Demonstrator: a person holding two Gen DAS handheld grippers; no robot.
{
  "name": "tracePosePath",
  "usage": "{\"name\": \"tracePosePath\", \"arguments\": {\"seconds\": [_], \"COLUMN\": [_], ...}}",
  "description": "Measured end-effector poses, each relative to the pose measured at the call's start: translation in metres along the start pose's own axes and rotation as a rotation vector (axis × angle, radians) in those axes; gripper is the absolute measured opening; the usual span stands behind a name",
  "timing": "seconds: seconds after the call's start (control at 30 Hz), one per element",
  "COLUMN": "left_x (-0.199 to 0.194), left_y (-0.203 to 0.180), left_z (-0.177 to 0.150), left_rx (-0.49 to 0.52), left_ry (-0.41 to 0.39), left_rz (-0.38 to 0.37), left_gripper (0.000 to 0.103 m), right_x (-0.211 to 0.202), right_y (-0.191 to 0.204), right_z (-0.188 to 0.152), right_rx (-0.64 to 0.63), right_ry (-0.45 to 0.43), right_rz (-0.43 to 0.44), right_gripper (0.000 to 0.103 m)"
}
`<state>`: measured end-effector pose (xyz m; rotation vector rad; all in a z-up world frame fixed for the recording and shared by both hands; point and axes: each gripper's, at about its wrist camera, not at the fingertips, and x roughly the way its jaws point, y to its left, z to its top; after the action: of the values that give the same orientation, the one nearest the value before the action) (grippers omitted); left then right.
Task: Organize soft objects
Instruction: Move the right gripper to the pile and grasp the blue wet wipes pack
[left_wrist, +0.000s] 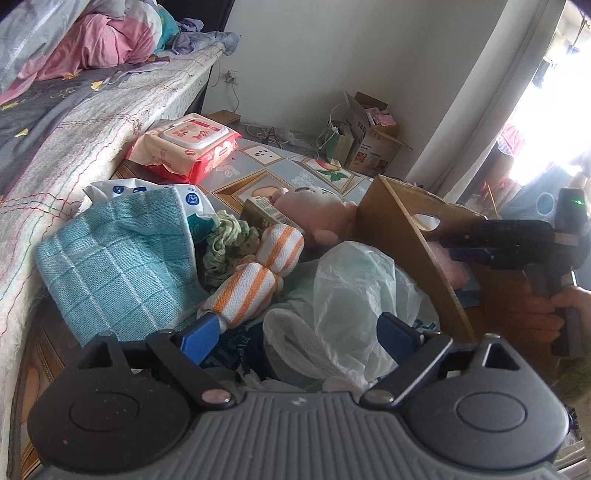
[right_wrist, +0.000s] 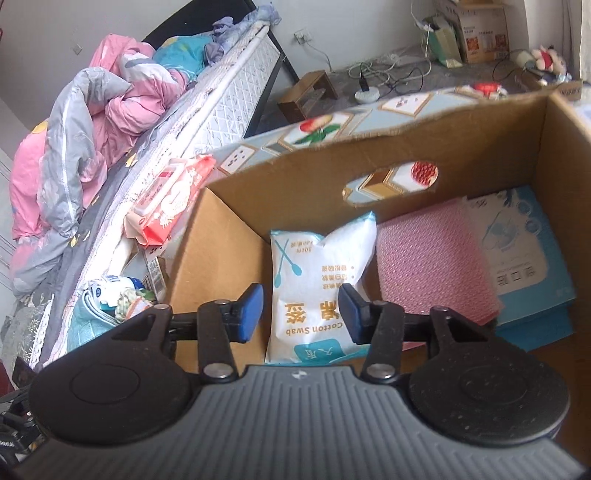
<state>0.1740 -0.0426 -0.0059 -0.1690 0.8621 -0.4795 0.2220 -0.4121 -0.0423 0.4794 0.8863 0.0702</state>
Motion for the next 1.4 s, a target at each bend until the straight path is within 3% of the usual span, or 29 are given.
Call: {"name": "tracePosePath", "arguments": {"seconds": [0.1,0.37,0.6,0.73,0.83,0.93,1.0,1.1,1.23,1.4], "left_x": [-0.013,-0.055,-0.065,-0.065,-0.06,-0.042,-0.021,0.015,0.048,0.071], "left_y": [0.004,0.035,0.068,0.082,0.099,0.121,0.136,0.154,0.156,0.16], "left_z": [-0.005,-0.02,-0.024,-0.007,0.023,0.061,0.084,0.107,0.122,0.126], "left_rx": [0.007,-0.029,-0.081,-0.106,-0.191,-0.309,-0.374,-0.452,-0.413,-0.395], "left_ry": [-0.033,-0.133,-0.164,-0.189,-0.192,-0.143,-0.081,0.004,0.061,0.111], "left_rz": [0.013,0.078,0.173,0.166,0.126,0.063,0.041,0.073,0.156,0.174], "left_gripper": [0.102,0.103,0.103,0.1,0.095,0.09,0.083,0.071,0.068,0.061], "right_x": [-0.027,-0.077,-0.064,-0.037,-0.009,0.027,0.059,0.102,0.14,0.164], "right_y": [0.011,0.07,0.155,0.196,0.212,0.217,0.219,0.212,0.206,0.203], "right_z": [-0.001,-0.023,-0.045,-0.046,-0.033,-0.014,-0.003,0.006,0.007,0.002], "right_rx": [-0.031,-0.102,-0.231,-0.266,-0.16,0.011,0.142,0.313,0.424,0.494], "right_ry": [-0.02,-0.058,-0.037,0.018,0.089,0.171,0.233,0.305,0.369,0.418], "right_rz": [-0.013,0.059,0.195,0.245,0.325,0.406,0.418,0.378,0.332,0.307], "right_gripper": [0.049,0.052,0.058,0.06,0.06,0.06,0.06,0.06,0.06,0.061]}}
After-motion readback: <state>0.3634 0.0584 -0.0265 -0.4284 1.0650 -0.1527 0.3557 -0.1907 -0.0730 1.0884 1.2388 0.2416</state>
